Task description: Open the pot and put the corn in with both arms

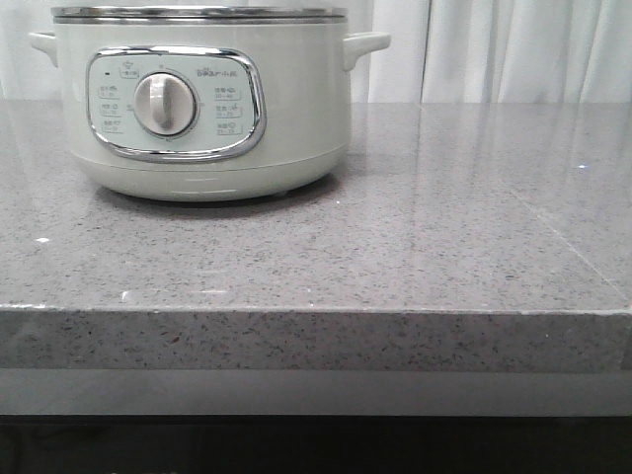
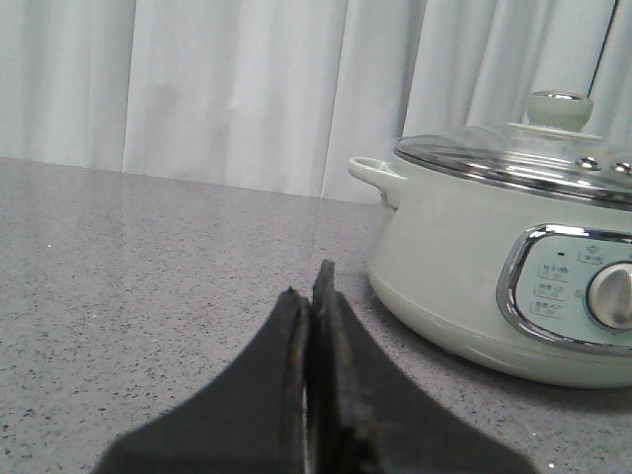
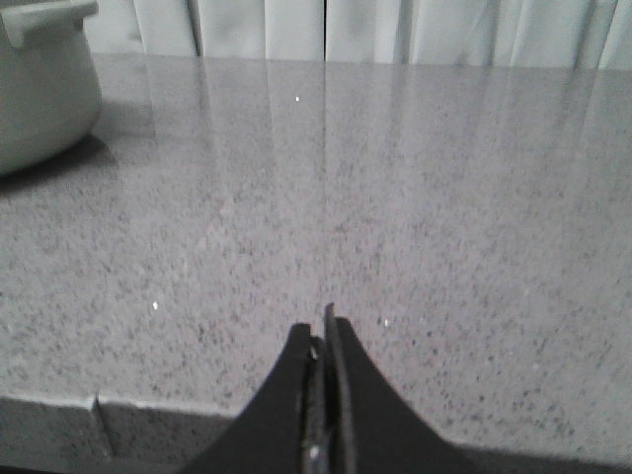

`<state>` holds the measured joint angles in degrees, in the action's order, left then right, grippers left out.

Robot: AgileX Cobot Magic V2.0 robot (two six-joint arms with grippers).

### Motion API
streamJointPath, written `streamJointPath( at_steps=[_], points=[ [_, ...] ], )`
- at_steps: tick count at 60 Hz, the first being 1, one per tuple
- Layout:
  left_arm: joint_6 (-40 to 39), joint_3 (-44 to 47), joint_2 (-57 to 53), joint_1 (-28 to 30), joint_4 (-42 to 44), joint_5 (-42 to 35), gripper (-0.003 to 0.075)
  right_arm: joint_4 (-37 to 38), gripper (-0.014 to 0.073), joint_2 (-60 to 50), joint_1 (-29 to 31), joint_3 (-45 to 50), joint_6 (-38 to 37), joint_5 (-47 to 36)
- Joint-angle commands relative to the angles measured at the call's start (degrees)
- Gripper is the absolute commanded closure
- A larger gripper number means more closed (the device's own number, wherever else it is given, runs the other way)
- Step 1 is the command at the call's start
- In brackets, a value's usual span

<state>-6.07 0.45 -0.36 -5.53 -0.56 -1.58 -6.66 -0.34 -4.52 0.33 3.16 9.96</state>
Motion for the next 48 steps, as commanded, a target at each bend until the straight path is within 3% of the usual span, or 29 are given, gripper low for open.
streamJointPath(
  at_steps=[1, 48],
  points=[
    [0.02, 0.65, -0.82, 0.03, -0.36, -4.61, 0.0741, -0.12, 0.0662, -1.54, -0.1, 0.63, 0.33, -6.73],
    [0.02, 0.65, -0.82, 0.03, -0.36, -4.49, 0.0741, -0.12, 0.0662, -1.46, -0.97, 0.68, 0.33, -7.27]
  ],
)
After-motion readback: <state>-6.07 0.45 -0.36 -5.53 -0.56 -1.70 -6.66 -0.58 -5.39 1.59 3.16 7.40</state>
